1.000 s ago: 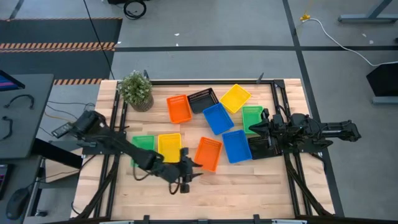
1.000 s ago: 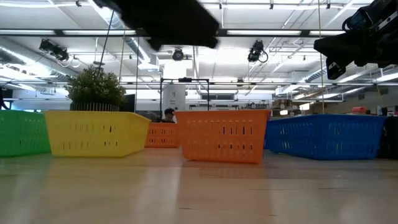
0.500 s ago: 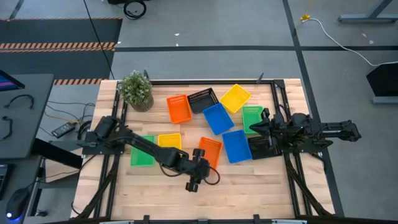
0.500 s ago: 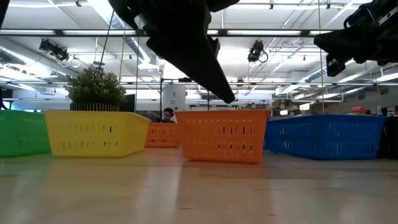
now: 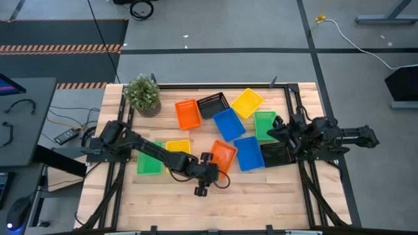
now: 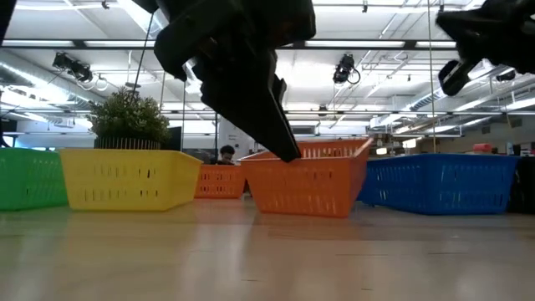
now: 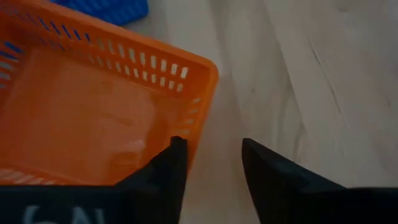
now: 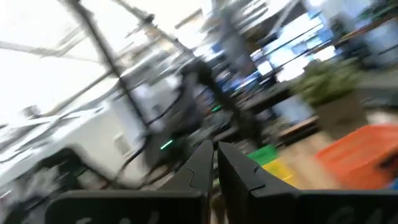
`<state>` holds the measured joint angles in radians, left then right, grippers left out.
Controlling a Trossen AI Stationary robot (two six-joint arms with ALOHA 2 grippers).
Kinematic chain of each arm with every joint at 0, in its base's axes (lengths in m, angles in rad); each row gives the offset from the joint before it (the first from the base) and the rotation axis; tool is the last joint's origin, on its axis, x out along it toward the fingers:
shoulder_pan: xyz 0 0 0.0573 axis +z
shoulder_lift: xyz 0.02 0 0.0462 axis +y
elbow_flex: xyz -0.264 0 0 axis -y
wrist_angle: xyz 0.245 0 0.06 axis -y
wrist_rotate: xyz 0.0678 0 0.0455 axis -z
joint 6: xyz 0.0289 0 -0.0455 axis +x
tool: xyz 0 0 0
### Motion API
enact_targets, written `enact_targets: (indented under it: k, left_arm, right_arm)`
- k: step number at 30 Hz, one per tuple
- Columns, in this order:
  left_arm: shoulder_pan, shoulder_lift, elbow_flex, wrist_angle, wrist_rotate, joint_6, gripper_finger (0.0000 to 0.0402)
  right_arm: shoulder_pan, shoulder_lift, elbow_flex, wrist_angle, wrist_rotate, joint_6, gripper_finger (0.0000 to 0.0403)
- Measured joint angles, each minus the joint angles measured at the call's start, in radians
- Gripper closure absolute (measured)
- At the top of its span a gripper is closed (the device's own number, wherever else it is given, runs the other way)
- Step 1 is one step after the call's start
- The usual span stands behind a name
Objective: Stack baskets by color
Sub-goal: Adjust the bottom orange bin
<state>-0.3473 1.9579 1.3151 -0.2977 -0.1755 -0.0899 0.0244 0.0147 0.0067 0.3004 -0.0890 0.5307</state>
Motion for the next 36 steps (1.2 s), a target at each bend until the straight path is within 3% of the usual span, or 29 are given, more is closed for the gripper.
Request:
enact_targets:
  k: [4, 12, 18, 22, 27, 31, 36]
  left_arm:
    - [0.015, 0.000, 0.000, -0.008, 0.012, 0.001, 0.0299]
    - [0.026, -0.002, 0.000, -0.008, 0.003, 0.005, 0.0392]
    - [0.019, -0.008, 0.052, -0.066, -0.007, -0.025, 0.0385]
    - [0.017, -0.009, 0.084, -0.093, -0.011, -0.018, 0.0382]
    - [0.013, -0.010, 0.137, -0.125, 0.032, 0.058, 0.0339]
    - [0.011, -0.009, 0.124, -0.119, 0.041, 0.102, 0.0261]
    - [0.018, 0.031, 0.100, -0.126, 0.037, 0.078, 0.0172]
  right_arm:
    - [0.112, 0.011, 0.000, -0.013, 0.040, -0.017, 0.0381]
    - [0.432, 0.174, 0.000, -0.017, 0.448, -0.061, 0.0396]
    - [0.622, 0.346, 0.000, -0.007, 0.731, 0.009, 0.0394]
    - [0.702, 0.454, 0.000, 0.039, 0.849, 0.050, 0.0394]
    - [0.773, 0.588, 0.000, 0.176, 0.883, 0.042, 0.0394]
    - [0.833, 0.723, 0.003, 0.312, 0.884, -0.025, 0.0395]
    - [0.881, 0.922, 0.106, 0.340, 0.895, -0.088, 0.0395]
